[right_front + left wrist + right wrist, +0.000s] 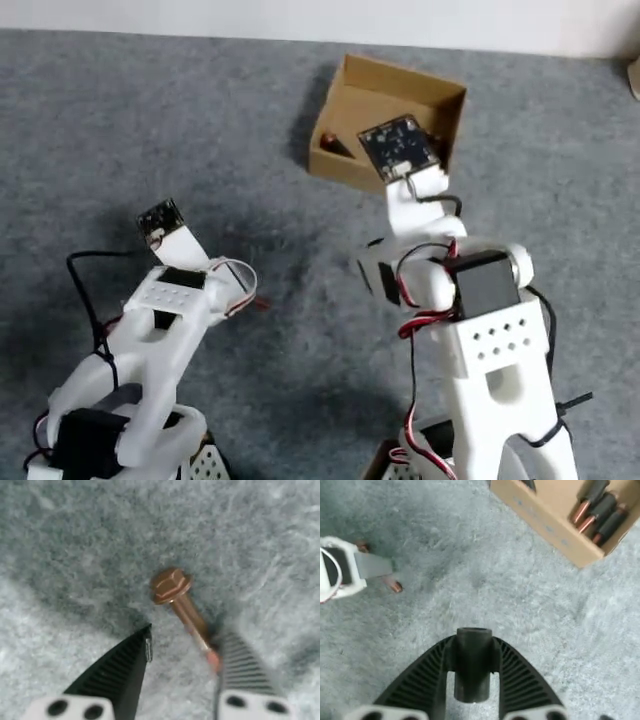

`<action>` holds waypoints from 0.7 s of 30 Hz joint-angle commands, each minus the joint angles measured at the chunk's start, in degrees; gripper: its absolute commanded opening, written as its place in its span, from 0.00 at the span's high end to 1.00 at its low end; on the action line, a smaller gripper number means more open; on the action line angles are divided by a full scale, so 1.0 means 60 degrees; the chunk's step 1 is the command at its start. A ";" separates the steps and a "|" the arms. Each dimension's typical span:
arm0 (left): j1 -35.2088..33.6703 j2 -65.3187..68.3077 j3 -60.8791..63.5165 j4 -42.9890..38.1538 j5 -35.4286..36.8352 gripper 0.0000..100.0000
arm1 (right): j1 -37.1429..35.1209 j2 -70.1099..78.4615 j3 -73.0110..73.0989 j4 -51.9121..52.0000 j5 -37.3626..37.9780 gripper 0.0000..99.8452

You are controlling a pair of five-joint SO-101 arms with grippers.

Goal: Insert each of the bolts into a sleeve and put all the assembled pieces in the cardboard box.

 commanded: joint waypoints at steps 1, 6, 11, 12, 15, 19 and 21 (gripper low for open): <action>-0.0637 0.0022 0.0110 -0.0850 0.0000 0.97 | 0.0154 -0.0198 0.0593 -0.0667 0.0103 1.00; -0.0842 0.0652 -0.0125 -0.1231 -0.0015 0.99 | 0.0579 -0.0198 0.1516 -0.1473 0.0103 1.00; -0.0755 0.0901 -0.0637 -0.0601 -0.0293 0.99 | 0.0652 -0.0212 0.1648 -0.1678 0.0073 1.00; -0.0696 0.0886 -0.0696 -0.0586 -0.0674 0.99 | 0.0652 -0.0300 0.1648 -0.1663 0.0059 1.00; -0.0667 0.0227 -0.0960 -0.0586 -0.1875 1.00 | 0.0652 -0.1077 0.1678 -0.1663 0.0073 1.00; -0.0652 -0.2542 -0.1194 -0.0601 -0.3399 1.00 | 0.0652 -0.3143 0.1824 -0.1575 0.0117 1.00; -0.0535 -0.4535 -0.1253 -0.0601 -0.4293 1.00 | 0.0652 -0.4330 0.2249 -0.1663 0.0132 1.00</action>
